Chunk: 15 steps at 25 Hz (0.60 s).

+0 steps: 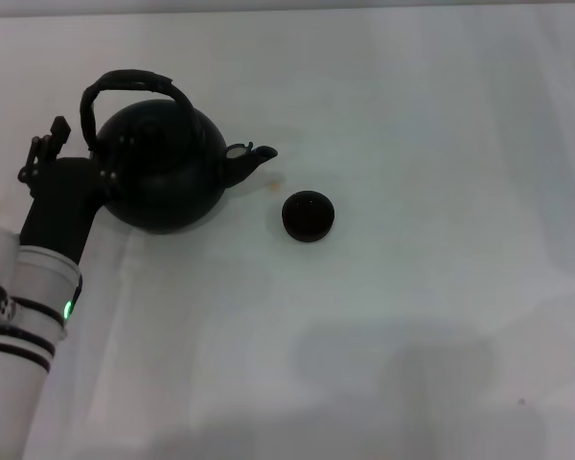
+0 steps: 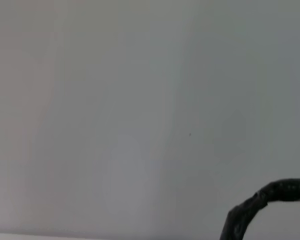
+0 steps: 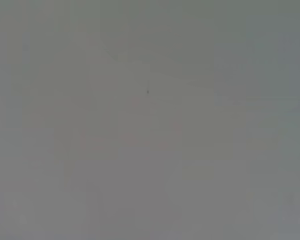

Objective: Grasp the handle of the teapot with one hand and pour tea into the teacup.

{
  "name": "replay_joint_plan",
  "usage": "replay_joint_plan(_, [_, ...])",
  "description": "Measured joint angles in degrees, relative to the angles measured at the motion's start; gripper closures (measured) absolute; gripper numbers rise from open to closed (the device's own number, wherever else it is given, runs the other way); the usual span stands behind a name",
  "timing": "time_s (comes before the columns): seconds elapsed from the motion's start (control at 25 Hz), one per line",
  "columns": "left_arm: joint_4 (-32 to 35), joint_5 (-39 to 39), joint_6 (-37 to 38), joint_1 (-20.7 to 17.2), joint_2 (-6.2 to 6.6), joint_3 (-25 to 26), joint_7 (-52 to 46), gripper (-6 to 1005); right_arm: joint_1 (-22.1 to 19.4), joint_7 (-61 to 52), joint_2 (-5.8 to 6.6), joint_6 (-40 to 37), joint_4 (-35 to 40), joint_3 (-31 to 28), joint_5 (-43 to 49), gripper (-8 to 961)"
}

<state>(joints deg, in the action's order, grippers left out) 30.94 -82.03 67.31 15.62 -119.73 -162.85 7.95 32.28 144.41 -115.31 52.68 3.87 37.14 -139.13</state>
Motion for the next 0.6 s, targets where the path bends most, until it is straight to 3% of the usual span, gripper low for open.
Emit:
replay_joint_plan(0.12, [-0.1,2.6,0.7,-1.1,0.06,0.0,0.0,224,-0.1,0.0,-0.04,0.1,0.0,0.3,0.0,127])
replay_joint_plan(0.4, [-0.2,7.0,4.5,-4.3,0.13,0.0,-0.1,224,-0.3,0.0,-0.16,0.2,-0.2,0.8,0.0,127])
replay_joint_plan(0.6, [0.3,7.3,12.4,-10.4,0.15,0.1,-0.4,229,-1.1,0.0,-0.11,0.2,-0.1,0.8,0.0,127])
